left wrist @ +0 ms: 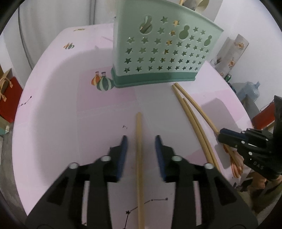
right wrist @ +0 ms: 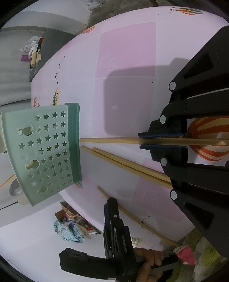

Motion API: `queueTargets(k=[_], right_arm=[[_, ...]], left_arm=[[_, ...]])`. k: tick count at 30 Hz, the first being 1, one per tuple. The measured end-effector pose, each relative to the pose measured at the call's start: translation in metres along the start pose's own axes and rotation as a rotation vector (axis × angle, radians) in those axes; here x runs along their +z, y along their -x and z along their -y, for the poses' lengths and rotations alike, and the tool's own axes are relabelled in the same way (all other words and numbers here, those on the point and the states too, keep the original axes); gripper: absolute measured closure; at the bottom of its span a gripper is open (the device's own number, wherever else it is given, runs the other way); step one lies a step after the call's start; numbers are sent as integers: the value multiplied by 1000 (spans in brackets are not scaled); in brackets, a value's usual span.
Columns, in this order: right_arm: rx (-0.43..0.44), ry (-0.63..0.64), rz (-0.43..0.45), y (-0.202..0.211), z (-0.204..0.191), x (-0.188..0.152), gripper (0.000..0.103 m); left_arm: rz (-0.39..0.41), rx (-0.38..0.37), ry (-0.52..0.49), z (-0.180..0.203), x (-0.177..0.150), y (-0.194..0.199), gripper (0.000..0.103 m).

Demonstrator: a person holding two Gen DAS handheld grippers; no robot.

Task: Organize utensils
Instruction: 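Lift both held chopsticks up over the green basket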

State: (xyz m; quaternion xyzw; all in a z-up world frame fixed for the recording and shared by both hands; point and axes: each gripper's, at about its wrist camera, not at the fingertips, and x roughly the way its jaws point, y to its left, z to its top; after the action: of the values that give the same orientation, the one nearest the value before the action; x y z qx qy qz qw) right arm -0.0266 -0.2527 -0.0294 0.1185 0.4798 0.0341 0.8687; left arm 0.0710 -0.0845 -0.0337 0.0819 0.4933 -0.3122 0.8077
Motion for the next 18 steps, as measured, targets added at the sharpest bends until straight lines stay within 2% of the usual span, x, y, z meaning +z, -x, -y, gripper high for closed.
queueTargets(k=[3,5,9,14,18], right_arm=[[-1,4,-2,0,0,1,95],[-2,6,-8,-1,0,2,95],[-12,11,-14,-2,0,5,95],[-23,32,-8,-2,0,18,95],[-18,51,-14,-6,1,35,94]], left_arm=[[8,5,-21,0,-3,0,71],[6,35,-26,1,-4,0,82],[13,90,-35,-1,-5,0,96],[32,92,-34,-2,-8,1,98],[54,69,16,-8,-9,2,98]])
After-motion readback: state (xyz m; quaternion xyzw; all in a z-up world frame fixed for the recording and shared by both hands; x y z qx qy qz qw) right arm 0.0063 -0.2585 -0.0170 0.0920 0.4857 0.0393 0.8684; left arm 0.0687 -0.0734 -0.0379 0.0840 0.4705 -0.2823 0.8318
